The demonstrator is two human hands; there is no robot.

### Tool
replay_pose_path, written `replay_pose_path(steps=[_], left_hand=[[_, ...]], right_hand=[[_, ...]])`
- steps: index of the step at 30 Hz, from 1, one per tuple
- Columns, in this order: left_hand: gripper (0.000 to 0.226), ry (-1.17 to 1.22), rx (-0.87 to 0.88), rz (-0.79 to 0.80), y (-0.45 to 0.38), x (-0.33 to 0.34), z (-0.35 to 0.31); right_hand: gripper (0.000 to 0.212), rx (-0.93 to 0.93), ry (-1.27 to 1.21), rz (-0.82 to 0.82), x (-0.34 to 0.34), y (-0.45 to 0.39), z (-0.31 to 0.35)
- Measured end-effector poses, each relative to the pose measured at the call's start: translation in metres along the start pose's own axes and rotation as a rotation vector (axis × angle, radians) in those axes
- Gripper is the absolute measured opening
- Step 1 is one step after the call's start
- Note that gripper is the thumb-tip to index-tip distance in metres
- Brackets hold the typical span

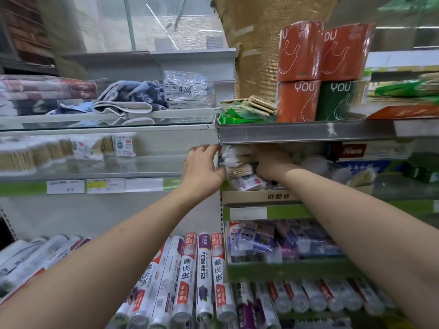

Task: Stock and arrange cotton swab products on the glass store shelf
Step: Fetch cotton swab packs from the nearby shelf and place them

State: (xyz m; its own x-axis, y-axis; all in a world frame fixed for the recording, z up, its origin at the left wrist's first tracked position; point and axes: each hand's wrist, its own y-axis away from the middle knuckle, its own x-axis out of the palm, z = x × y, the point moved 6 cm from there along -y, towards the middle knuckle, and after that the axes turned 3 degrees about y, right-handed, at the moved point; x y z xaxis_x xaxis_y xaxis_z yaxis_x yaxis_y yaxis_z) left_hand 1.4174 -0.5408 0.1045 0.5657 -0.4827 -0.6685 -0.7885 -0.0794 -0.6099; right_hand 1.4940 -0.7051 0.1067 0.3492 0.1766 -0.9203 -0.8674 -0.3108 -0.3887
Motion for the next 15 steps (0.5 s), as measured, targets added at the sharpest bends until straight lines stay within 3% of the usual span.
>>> replay_pose_path(steps=[15], left_hand=[[0.043,0.039,-0.022,-0.016,-0.002,0.003,-0.014]], right_hand=[[0.016,0.120,-0.006,-0.150,-0.012,0.024,-0.022]])
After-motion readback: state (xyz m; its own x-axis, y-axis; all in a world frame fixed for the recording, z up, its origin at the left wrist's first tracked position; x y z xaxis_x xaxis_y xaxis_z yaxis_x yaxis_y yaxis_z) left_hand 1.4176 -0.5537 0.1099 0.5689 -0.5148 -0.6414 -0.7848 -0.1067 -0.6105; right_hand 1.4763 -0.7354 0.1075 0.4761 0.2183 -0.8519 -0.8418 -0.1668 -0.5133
